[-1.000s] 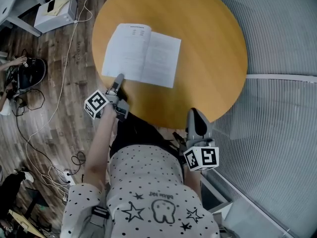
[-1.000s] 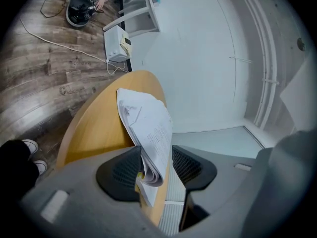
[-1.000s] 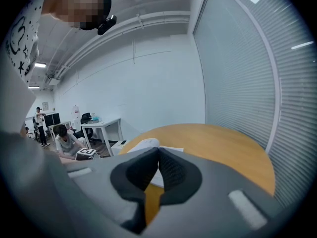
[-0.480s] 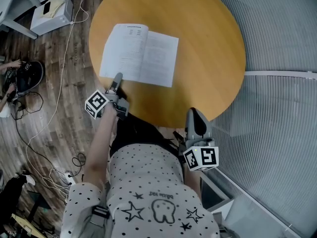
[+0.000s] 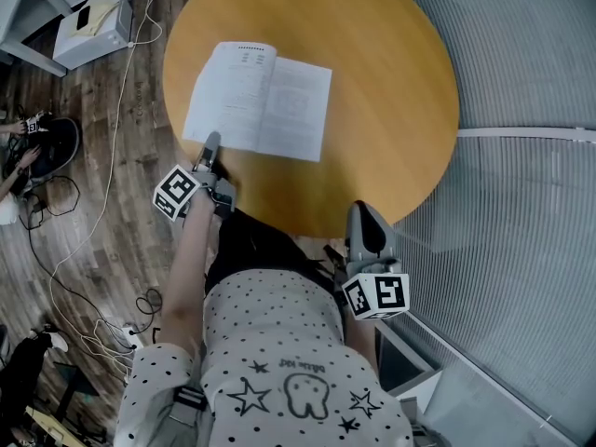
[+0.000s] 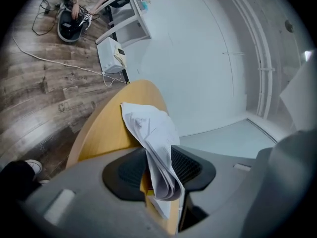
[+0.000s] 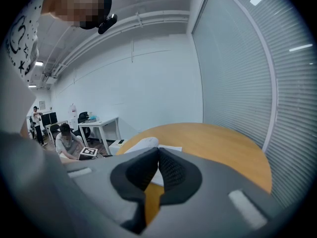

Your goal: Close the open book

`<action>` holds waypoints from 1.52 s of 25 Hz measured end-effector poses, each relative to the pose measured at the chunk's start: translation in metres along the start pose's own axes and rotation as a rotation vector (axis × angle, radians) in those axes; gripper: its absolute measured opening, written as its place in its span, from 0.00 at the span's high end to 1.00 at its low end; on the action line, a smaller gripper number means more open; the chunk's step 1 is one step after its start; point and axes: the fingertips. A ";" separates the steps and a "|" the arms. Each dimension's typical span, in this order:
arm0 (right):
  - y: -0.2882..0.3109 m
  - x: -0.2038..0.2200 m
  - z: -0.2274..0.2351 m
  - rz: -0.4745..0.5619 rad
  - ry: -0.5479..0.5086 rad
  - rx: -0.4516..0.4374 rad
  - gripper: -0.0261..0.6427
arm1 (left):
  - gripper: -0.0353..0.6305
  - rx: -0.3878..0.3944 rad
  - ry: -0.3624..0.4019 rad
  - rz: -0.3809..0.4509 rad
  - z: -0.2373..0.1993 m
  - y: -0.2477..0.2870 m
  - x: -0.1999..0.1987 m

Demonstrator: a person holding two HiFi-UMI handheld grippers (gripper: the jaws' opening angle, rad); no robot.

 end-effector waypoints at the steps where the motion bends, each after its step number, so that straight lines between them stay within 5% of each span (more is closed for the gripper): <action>1: -0.002 0.003 0.001 0.001 0.001 0.001 0.95 | 0.69 -0.001 0.001 0.007 -0.001 -0.001 0.001; 9: -0.005 -0.004 0.000 0.003 0.001 0.017 0.95 | 0.70 -0.025 0.012 0.046 -0.004 -0.005 -0.019; 14: -0.006 -0.009 -0.001 0.001 -0.001 0.019 0.95 | 0.83 -0.032 0.056 0.052 0.001 -0.007 -0.022; 26: -0.007 -0.002 0.000 0.009 0.008 0.015 0.95 | 0.91 -0.014 0.371 0.056 0.039 -0.014 -0.016; 38: -0.008 -0.004 -0.002 0.017 0.015 0.028 0.95 | 0.91 0.018 0.573 0.040 0.072 -0.013 -0.017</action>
Point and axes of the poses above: the fingertips, and each gripper's own axes: y forward along the fingers, z to its right, x out of its underside, and after that the axes turned 4 degrees about y, right-handed
